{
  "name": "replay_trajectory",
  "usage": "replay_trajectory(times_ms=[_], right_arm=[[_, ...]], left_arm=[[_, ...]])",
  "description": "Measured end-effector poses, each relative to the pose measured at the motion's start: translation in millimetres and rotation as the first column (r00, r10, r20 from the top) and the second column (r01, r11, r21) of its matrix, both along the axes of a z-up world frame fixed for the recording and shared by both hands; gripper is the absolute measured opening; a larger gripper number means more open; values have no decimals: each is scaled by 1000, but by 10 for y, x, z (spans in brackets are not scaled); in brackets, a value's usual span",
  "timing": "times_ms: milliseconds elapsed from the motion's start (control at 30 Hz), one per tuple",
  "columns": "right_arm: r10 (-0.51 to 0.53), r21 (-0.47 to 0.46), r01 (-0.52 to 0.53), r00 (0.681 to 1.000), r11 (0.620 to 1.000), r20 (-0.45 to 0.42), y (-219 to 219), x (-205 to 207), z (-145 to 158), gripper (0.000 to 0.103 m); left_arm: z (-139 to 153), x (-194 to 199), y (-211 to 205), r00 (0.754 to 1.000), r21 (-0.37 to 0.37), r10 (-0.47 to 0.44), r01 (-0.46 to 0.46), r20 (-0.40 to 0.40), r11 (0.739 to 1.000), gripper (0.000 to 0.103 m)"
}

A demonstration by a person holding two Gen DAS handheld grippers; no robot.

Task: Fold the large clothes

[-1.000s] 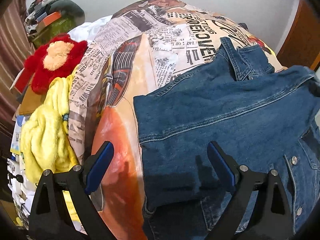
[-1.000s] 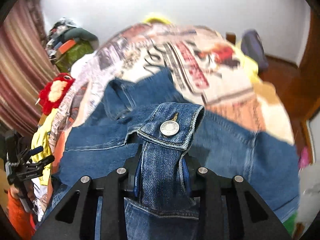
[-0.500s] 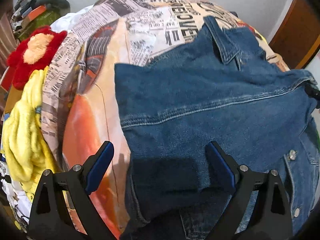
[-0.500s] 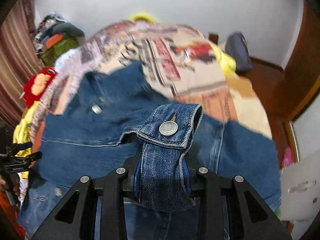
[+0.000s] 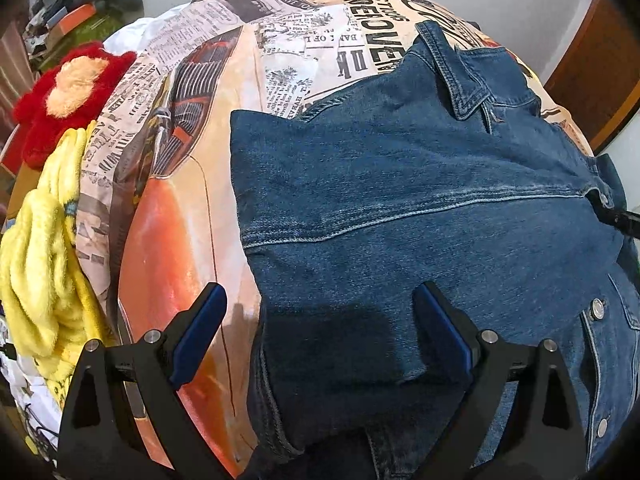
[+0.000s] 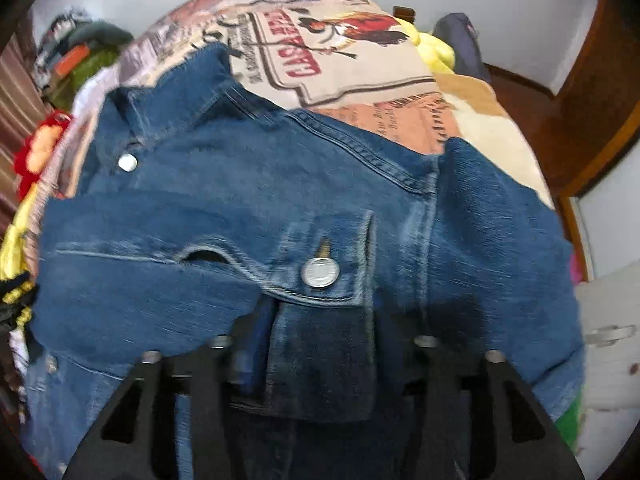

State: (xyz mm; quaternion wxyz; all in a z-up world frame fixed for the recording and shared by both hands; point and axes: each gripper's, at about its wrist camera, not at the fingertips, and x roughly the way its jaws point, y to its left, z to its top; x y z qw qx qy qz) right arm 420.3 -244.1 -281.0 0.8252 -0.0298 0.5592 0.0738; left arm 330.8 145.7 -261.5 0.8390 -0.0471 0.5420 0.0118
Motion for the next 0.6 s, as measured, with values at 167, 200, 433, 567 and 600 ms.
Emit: replay_trajectory(times_ms=[167, 200, 433, 567, 600], right_arm=[[-53, 65, 55, 998, 996, -37, -191, -50, 25, 73], [-67, 85, 70, 997, 994, -39, -242, -71, 56, 73], [-93, 108, 87, 994, 990, 49, -463, -236, 447, 73], [-131, 134, 113, 982, 985, 137, -700, -331, 737, 73], [-153, 152, 130, 977, 980, 148, -788, -359, 801, 73]], left_arm=[[38, -8, -17, 1000, 25, 5, -5, -6, 1000, 96], [62, -11, -32, 1000, 35, 3, -3, -7, 999, 96], [514, 48, -247, 994, 71, -49, 42, 98, 997, 96], [881, 175, -527, 976, 71, -105, 93, 191, 993, 96], [946, 193, -591, 971, 70, -120, 107, 206, 992, 96]])
